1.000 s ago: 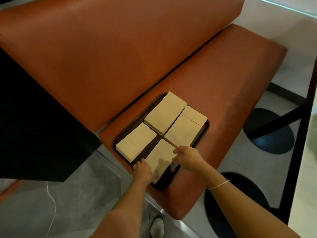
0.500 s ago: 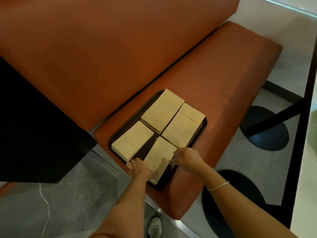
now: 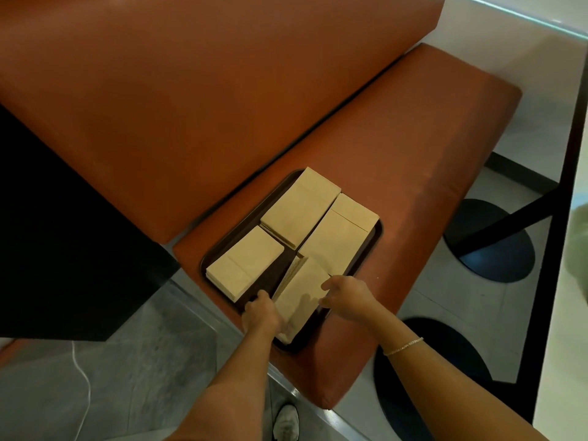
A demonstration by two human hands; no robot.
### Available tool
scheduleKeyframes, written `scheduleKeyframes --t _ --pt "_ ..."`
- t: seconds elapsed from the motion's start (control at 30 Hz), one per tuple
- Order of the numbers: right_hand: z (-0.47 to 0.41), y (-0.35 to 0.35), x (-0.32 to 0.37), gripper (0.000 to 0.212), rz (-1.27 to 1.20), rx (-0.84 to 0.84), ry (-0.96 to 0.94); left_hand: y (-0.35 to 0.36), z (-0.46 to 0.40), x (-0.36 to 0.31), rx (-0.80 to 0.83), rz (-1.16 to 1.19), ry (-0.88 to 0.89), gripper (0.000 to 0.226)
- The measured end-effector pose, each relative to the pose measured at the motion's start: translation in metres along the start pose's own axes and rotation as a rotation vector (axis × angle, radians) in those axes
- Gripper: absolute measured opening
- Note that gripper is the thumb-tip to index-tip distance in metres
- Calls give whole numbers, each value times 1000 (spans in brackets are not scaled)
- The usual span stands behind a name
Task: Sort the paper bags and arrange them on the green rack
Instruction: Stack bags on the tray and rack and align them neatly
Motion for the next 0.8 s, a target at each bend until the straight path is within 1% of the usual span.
scheduleKeyframes --t 0.07,0.1,0.23,0.3,0.37,0.43,0.5,0.57,0.63,0.7,0.73,0.8 --pt "3 -3 0 38 -9 -3 3 0 3 -5 2 -70 71 54" --pt "5 -5 0 38 -6 -4 3 -1 5 -8 0 -84 101 50" --pt "17 -14 0 43 -4 -39 13 -14 20 -19 -34 -84 204 44" --pt "26 -23 1 53 1 -74 20 -25 30 -25 -36 -76 251 43" --pt "38 -36 2 70 -8 -147 34 -39 43 -34 -37 -71 292 44" --pt "53 -51 0 87 -63 -243 62 -55 58 -44 -31 -39 344 39" --pt "72 -67 -2 94 -46 -306 40 -69 78 -59 -3 -6 410 33" --pt "95 -85 -6 96 -11 -342 1 -85 103 -78 45 -14 474 36" --pt "122 -107 -13 94 -50 -374 -47 -99 131 -104 129 -32 545 52" --pt "151 -129 -24 81 -183 -397 -75 -113 164 -132 201 -89 628 67" --pt "166 -140 -32 74 -274 -405 -80 -118 180 -146 241 -122 659 68" --pt "196 -157 -53 65 -443 -421 -81 -121 210 -177 344 -177 741 60"
Point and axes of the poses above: each hand's wrist, its own z-axis away from the middle knuckle, its own y-axis out of the palm, x = y × z, the point moved 5 cm from there along -z, towards the middle knuckle, and after that the axes turned 5 degrees about z, right-handed, at the moved point
